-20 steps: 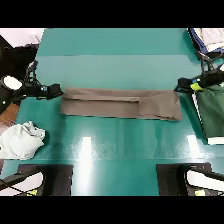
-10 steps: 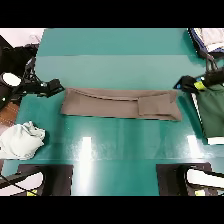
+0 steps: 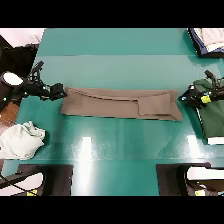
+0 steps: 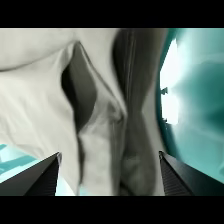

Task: Fold the shirts.

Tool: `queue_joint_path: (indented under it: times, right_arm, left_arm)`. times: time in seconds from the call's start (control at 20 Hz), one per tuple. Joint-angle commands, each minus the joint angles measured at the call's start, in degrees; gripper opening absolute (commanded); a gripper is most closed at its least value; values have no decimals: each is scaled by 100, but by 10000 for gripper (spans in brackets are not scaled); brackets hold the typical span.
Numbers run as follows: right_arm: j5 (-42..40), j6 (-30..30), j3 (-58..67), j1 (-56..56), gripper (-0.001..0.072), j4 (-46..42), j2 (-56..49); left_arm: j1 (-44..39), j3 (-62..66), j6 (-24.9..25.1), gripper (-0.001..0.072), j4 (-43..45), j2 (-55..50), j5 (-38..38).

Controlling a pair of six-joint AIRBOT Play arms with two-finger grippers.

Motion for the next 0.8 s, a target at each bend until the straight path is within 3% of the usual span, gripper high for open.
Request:
queue_joint_path:
  times: [0.0,0.35,0.6,0.7,0.75]
  right_arm:
    - [105,-304,295,22,694,199,-588]
    - [560,-455,570,52,694,240,-1169]
    - [765,-798,286,129,693,914,-1217]
    - [706,-844,144,249,663,907,-1217]
    - [632,-850,103,302,589,907,-1217]
  left_arm:
    - [-315,7,15,32,-37,-2,-111]
    - [-1134,7,11,32,-46,-9,319]
    - [-1169,7,11,32,-116,-9,350]
    - [-1169,7,11,32,-118,-9,350]
    - [-1169,7,11,32,-118,-9,350]
